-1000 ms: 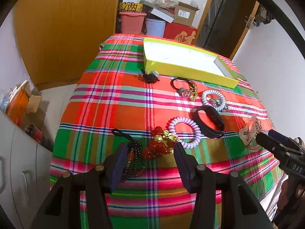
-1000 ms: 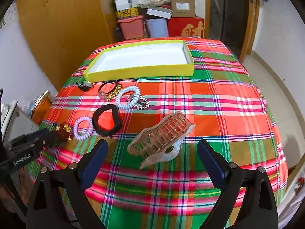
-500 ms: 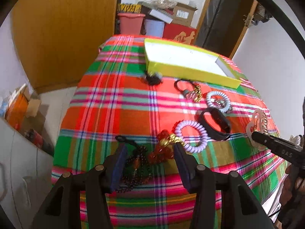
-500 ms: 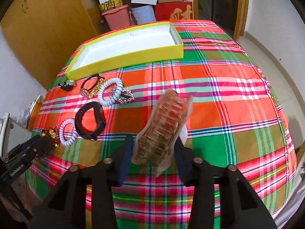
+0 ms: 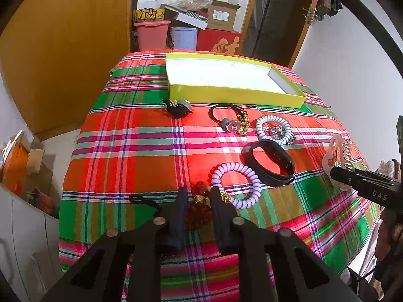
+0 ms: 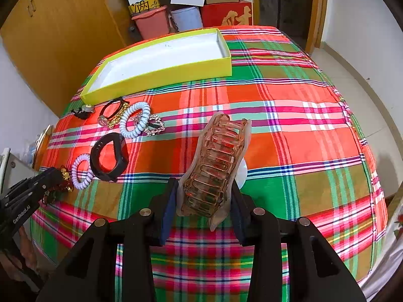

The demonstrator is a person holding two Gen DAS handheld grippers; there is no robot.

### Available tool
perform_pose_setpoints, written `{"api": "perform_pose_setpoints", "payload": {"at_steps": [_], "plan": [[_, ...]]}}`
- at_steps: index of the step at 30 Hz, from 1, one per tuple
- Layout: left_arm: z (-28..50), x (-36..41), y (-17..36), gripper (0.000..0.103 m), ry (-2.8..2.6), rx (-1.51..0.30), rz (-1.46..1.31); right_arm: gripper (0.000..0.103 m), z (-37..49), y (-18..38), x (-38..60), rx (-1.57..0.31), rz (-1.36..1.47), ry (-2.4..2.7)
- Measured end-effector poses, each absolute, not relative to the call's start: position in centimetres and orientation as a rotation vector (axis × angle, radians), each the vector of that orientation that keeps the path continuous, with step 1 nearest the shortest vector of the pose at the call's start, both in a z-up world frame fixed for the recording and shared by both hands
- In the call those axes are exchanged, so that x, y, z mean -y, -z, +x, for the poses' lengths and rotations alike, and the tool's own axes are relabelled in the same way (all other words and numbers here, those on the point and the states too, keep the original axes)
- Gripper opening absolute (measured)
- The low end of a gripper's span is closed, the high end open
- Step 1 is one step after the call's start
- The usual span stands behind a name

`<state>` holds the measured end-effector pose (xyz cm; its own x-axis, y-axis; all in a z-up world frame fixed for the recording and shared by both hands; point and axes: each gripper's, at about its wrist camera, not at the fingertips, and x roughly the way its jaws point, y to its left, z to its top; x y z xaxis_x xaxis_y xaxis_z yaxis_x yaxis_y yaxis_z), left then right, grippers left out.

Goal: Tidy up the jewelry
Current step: 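Grasp the rose-gold claw clip with the right tool while the left tool grasps the red bead bracelet, then carry both items over the yellow tray and open both tools to drop them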

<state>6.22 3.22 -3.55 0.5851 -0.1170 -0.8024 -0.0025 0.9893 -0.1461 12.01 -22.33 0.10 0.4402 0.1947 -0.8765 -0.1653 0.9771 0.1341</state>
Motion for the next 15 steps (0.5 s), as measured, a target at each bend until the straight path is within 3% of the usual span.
{"api": "perform_pose_setpoints", "payload": {"at_steps": [5, 15], "plan": [[6.1, -3.5, 3.0, 0.009, 0.068, -0.930, -0.169, 0.039, 11.9, -0.4, 22.8, -1.084, 0.026, -0.224], [5.4, -3.2, 1.0, 0.009, 0.075, -0.884, -0.184, 0.039, 11.0, -2.5, 23.6, -1.025, 0.023, -0.235]]}}
